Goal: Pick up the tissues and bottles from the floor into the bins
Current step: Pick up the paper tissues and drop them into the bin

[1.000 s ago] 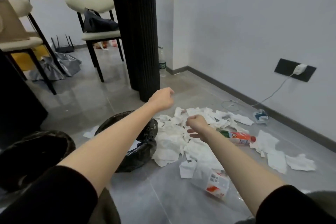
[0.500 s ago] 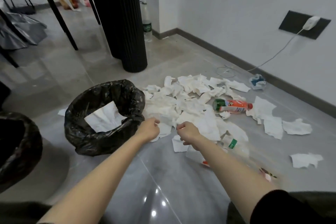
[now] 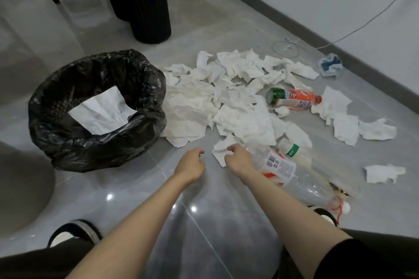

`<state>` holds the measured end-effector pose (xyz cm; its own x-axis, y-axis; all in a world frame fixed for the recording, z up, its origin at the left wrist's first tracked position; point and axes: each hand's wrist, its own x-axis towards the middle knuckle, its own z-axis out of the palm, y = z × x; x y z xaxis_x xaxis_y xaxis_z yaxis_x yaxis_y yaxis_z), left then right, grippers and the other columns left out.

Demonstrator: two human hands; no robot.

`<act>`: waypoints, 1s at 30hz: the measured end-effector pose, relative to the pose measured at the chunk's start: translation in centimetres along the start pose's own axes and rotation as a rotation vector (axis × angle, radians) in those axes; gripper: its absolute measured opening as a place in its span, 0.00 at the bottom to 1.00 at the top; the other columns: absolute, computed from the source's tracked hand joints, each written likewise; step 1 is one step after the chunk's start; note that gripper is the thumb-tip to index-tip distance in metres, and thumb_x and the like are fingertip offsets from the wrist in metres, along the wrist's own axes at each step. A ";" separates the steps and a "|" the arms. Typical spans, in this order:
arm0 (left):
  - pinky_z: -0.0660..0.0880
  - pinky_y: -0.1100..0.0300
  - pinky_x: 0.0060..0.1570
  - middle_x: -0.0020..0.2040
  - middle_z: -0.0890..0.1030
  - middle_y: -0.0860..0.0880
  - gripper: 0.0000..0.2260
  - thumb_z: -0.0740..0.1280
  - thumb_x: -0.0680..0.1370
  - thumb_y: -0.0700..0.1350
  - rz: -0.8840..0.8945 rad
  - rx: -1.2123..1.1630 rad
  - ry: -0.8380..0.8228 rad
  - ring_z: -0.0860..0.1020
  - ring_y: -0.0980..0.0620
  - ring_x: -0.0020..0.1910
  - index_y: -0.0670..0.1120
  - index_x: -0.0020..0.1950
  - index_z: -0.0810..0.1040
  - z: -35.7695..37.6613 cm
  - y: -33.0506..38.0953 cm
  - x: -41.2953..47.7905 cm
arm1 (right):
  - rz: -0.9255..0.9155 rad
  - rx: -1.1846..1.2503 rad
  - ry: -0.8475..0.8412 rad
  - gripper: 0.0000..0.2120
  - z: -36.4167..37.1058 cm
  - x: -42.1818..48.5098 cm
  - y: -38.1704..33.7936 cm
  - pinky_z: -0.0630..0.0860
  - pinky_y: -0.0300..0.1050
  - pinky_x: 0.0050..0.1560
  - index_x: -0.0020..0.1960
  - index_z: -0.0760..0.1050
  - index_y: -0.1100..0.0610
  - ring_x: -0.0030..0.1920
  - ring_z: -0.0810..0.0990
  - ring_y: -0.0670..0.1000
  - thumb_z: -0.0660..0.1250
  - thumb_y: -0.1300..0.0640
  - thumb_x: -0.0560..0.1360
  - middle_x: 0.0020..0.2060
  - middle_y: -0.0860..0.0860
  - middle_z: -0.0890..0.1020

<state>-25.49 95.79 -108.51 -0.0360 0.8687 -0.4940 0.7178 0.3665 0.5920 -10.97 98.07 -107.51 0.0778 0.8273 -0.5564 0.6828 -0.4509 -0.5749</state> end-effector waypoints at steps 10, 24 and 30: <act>0.69 0.57 0.62 0.68 0.72 0.46 0.21 0.57 0.78 0.37 -0.039 -0.161 0.047 0.72 0.49 0.65 0.45 0.71 0.67 0.0 -0.5 1.7 | -0.123 -0.175 0.075 0.22 -0.2 3.1 1.7 0.70 0.48 0.60 0.67 0.67 0.54 0.62 0.72 0.57 0.61 0.63 0.73 0.64 0.56 0.69; 0.73 0.57 0.57 0.63 0.75 0.45 0.15 0.60 0.80 0.43 -0.109 -0.362 -0.045 0.76 0.48 0.59 0.48 0.67 0.72 -0.9 -1.8 2.2 | -0.131 0.036 0.087 0.06 3.7 2.5 2.9 0.66 0.35 0.31 0.40 0.74 0.57 0.38 0.75 0.50 0.71 0.62 0.70 0.31 0.49 0.76; 0.77 0.61 0.49 0.56 0.78 0.47 0.21 0.72 0.73 0.47 -0.136 -0.683 -0.147 0.79 0.52 0.53 0.51 0.65 0.74 -2.6 -1.4 0.7 | -0.086 0.428 -0.079 0.12 1.8 1.4 0.5 0.76 0.39 0.41 0.40 0.76 0.56 0.36 0.80 0.47 0.79 0.57 0.64 0.33 0.50 0.82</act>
<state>-28.31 96.73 -107.98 0.0341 0.7644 -0.6438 0.1159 0.6368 0.7623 -11.88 98.41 -109.66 -0.0334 0.8470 -0.5305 0.3208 -0.4936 -0.8084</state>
